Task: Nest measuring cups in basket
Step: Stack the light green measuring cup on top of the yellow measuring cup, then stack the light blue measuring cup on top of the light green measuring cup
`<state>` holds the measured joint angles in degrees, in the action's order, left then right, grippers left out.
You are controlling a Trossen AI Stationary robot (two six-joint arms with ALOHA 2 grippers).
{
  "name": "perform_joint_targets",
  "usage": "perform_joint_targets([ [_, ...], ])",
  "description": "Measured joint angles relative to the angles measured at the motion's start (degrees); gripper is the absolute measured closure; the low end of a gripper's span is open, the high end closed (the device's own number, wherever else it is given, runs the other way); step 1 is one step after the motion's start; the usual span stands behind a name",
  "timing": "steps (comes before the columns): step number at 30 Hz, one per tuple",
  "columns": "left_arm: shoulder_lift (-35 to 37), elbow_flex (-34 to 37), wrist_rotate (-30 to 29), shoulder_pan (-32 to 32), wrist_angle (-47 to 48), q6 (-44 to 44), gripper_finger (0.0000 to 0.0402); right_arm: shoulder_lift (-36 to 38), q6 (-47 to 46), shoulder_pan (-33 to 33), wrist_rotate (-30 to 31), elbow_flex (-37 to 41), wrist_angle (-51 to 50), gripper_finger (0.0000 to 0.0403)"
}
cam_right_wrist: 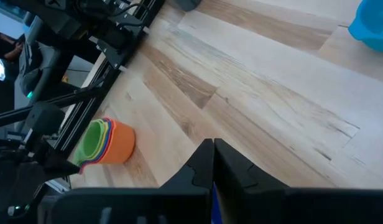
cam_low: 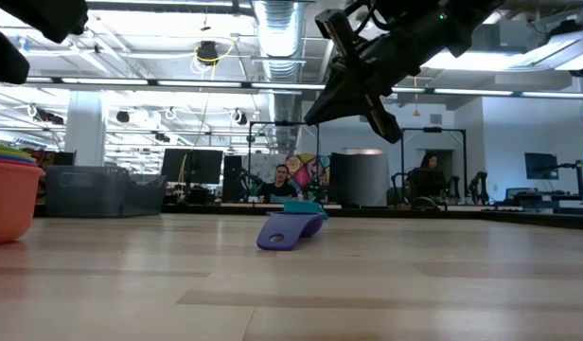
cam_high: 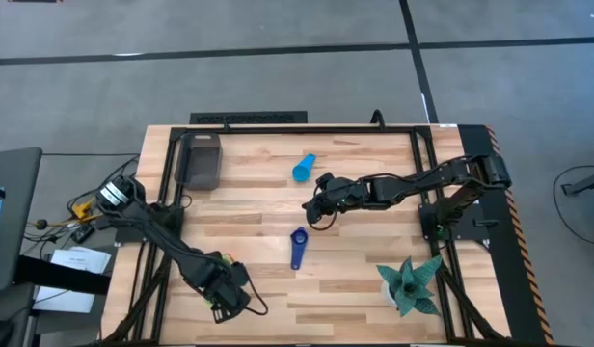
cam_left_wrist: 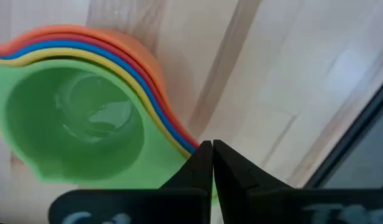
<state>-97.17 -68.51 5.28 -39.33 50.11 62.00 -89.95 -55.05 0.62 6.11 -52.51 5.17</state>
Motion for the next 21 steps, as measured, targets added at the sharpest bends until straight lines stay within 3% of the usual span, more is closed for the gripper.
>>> perform_joint_targets([
  [5,2.4,0.0,-3.1,0.5,-0.5,1.5,0.0401,0.0,-0.7,0.0,0.1,0.0,-0.1,0.0370],
  [9,6.7,0.0,-9.6,2.3,0.0,3.9,0.0401,0.0,0.0,-1.9,-0.1,0.0,-2.1,0.0349],
  [14,15.0,0.0,-21.7,5.2,-0.1,5.1,0.0401,-0.1,7.1,-7.0,-3.2,-2.3,-9.2,0.0305],
  [18,20.6,0.0,-33.3,7.6,0.4,5.3,0.0401,-0.8,13.5,-9.5,-2.2,-5.9,-15.1,0.0268],
  [21,23.0,0.0,-37.9,10.3,0.6,4.6,0.0401,-3.0,20.1,-12.2,-1.9,-8.8,-18.7,0.0248],
])
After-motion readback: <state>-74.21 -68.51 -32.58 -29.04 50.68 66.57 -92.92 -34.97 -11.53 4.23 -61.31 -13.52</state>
